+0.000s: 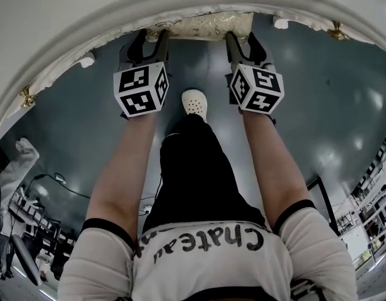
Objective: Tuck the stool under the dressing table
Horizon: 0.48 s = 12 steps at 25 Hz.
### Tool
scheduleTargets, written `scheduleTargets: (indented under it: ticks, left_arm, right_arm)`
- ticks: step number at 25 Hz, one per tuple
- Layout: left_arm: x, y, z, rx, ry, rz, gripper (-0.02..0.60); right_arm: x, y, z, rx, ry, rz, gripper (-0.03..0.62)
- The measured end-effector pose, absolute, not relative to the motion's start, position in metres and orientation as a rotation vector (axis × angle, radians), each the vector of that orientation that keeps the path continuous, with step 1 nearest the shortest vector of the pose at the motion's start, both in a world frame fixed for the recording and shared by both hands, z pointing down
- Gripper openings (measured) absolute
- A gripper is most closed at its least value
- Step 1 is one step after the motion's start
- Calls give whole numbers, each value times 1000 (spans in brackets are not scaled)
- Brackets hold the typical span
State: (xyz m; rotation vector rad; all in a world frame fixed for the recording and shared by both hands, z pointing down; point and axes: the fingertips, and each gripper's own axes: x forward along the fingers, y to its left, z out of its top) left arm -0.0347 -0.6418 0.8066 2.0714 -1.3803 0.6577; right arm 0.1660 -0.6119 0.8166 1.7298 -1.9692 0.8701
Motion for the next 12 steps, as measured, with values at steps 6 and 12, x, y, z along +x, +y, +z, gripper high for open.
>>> scheduleTargets:
  ticks: [6,12]
  left_arm:
    - [-38,-660,800,2080,-1411,638,213]
    - [-44,-645,799,2058,-1387,646,172]
  right_arm:
    - [165,-639,813,1757,-1962,813,219]
    - [163,-640,812,1805,-1933,798,218]
